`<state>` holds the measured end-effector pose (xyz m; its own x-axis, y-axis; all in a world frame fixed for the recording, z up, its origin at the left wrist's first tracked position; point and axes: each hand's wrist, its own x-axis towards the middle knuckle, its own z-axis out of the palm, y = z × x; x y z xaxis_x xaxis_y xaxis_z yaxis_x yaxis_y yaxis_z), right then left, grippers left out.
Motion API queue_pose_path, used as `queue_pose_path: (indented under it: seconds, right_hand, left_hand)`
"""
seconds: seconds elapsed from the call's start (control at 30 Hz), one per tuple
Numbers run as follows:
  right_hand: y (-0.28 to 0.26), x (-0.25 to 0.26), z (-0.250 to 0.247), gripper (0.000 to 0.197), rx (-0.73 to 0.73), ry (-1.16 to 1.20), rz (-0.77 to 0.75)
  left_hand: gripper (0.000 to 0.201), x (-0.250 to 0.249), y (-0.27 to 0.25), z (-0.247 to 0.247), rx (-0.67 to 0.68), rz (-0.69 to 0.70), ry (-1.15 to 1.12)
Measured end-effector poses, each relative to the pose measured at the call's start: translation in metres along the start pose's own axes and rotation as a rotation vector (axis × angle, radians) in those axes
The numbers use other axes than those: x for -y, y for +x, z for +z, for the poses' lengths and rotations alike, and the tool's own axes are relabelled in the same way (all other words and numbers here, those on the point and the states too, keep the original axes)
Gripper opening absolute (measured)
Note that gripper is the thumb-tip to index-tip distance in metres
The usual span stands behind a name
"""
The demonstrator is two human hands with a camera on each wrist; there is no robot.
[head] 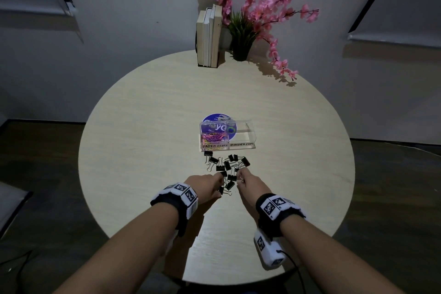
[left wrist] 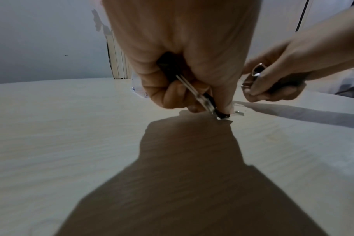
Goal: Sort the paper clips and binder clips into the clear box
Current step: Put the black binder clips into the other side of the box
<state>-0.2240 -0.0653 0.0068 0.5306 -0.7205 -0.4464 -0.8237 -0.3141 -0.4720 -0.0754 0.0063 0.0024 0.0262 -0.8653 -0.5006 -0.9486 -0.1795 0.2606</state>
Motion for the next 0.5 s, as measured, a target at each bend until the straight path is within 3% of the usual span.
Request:
queue_pose_path:
  seconds: [0.2,0.5]
  right_hand:
    - [0.006,0.014,0.011,0.042,0.012,-0.131,0.027]
    - [0.016,0.022,0.009,0.033,0.065,-0.199,0.086]
  left_hand:
    - [0.040,-0.008,0.001,0.003,0.000,0.004,0.101]
    - [0.031,-0.015,0.003,0.006,-0.053,-0.014,0.175]
